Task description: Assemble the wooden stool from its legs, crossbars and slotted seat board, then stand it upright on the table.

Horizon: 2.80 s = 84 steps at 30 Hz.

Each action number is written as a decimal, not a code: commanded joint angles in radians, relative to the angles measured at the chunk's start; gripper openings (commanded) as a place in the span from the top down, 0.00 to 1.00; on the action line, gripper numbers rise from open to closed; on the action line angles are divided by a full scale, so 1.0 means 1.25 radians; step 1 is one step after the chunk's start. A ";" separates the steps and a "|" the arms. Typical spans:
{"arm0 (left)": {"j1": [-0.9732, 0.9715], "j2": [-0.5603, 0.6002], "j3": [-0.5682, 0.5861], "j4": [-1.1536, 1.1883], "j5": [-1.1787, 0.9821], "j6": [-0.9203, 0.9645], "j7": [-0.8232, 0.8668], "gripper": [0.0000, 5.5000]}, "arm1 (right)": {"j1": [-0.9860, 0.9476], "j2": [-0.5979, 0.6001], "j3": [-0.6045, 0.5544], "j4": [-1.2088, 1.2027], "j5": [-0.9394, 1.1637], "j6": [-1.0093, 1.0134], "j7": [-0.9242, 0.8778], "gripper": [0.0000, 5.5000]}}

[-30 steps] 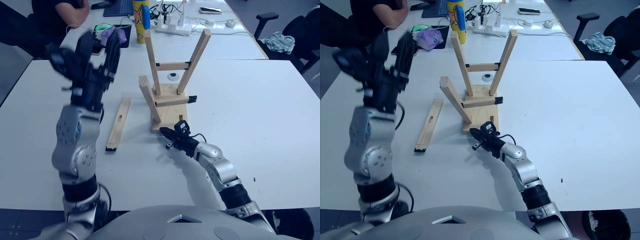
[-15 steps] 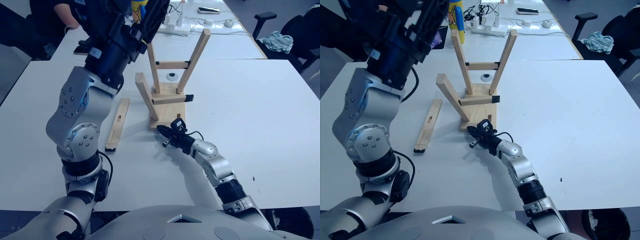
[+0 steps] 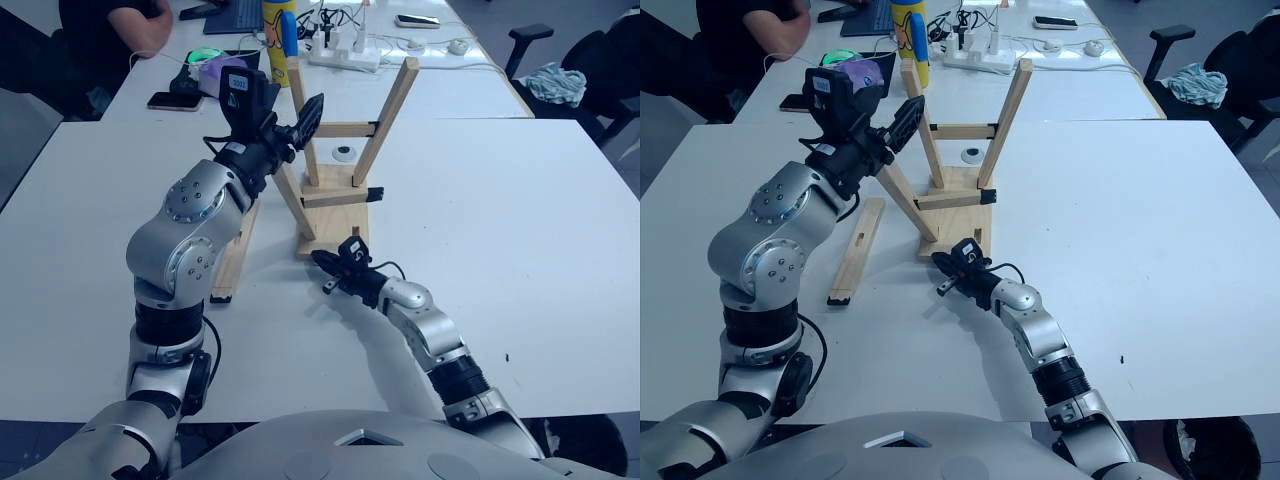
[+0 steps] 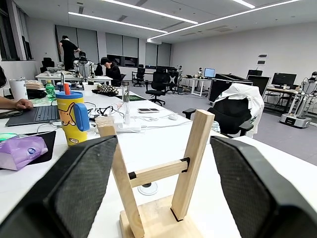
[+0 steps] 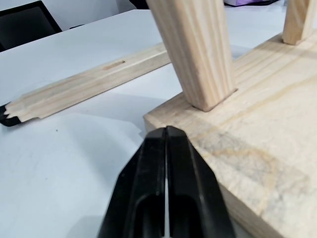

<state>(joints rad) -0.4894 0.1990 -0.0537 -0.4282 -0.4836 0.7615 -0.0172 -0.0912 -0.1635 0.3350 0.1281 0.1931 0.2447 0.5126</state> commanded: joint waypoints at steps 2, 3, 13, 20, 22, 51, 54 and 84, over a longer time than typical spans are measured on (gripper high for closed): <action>-0.029 -0.031 0.041 -0.055 0.085 -0.177 0.020 0.37 | 0.066 -0.029 0.028 0.089 -0.050 0.103 -0.013 1.00; -0.030 -0.027 0.051 -0.074 0.111 -0.217 0.025 0.37 | 0.065 -0.029 0.027 0.090 -0.050 0.101 -0.014 1.00; 0.295 0.059 0.140 -0.054 0.375 -0.243 0.074 0.30 | 0.072 -0.008 -0.016 0.040 -0.006 0.040 -0.005 1.00; 0.444 0.012 0.093 0.056 0.372 -0.201 0.035 0.11 | 0.066 0.021 -0.068 -0.025 0.049 -0.014 0.011 1.00; 0.453 0.010 0.091 0.065 0.372 -0.191 0.028 0.06 | 0.063 0.026 -0.077 -0.030 0.057 -0.014 0.013 1.00; 0.482 0.164 -0.012 0.169 0.312 0.007 -0.248 0.33 | 0.085 0.053 -0.079 -0.159 0.073 0.051 0.012 1.00; 0.478 0.194 -0.005 0.176 0.311 -0.004 -0.268 0.42 | 0.089 0.047 -0.078 -0.183 0.081 0.061 0.011 1.00; 0.113 0.347 0.421 0.061 -0.387 -0.139 -0.499 0.62 | -0.114 -0.099 -0.325 -0.468 0.915 0.484 0.050 0.62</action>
<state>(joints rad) -0.2572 0.5608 0.4473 -0.2959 -0.8342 0.4921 -0.6515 -0.1289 -0.2849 0.0073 -0.4587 1.1769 0.8247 0.6675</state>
